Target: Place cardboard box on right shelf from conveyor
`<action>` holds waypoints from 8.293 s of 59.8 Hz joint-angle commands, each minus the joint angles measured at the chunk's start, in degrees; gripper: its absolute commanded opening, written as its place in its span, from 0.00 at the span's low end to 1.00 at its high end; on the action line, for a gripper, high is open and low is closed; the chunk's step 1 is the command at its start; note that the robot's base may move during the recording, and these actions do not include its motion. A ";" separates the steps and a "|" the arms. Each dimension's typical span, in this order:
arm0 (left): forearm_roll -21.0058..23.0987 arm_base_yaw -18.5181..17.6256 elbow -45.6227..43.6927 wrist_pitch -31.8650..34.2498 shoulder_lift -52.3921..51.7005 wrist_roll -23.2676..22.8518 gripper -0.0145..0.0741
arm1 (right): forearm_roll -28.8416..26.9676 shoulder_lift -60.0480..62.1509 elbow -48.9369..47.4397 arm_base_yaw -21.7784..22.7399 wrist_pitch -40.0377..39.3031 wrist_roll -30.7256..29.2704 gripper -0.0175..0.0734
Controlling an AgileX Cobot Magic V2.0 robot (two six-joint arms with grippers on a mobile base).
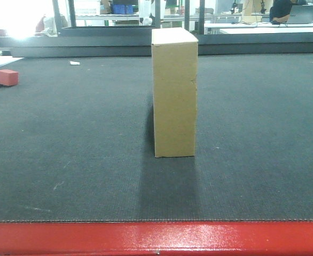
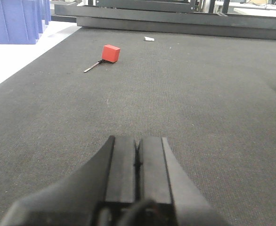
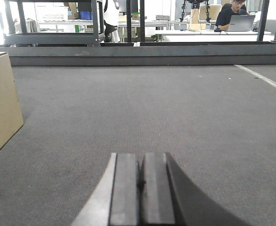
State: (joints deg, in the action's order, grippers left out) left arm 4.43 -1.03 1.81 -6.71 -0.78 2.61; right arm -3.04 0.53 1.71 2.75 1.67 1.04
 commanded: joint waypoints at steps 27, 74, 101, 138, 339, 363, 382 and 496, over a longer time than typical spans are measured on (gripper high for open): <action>0.34 -0.45 0.49 4.81 -0.76 0.02 0.03 | 0.05 1.10 -0.26 0.29 -4.89 -0.33 0.25; 0.34 -0.45 0.49 4.81 -0.76 0.02 0.03 | 0.05 -13.73 -22.86 -1.11 -3.69 3.38 0.41; 0.34 -0.45 0.49 4.81 -0.76 0.02 0.03 | 1.93 -53.78 -49.14 -14.36 7.69 3.38 0.88; 0.34 -0.45 0.49 4.81 -0.76 0.02 0.03 | 10.27 -93.77 -106.39 -37.43 49.68 20.76 0.88; 0.34 -0.45 0.49 4.81 -0.76 0.02 0.03 | 14.98 -21.03 -50.46 -17.60 40.47 14.80 0.51; 0.34 -0.45 0.49 4.81 -0.76 0.02 0.03 | 14.98 -21.03 -50.46 -17.60 40.47 14.80 0.51; 0.34 -0.45 0.49 4.81 -0.76 0.02 0.03 | 14.98 -21.03 -50.46 -17.60 40.47 14.80 0.51; 0.34 -0.32 0.49 4.81 -0.76 0.02 0.03 | 14.98 -21.03 -50.46 -17.60 40.47 14.85 0.51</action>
State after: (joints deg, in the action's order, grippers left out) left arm 4.43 -1.14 1.81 -6.71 -0.78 2.61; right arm 10.78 -19.85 -47.23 -15.25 48.04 16.42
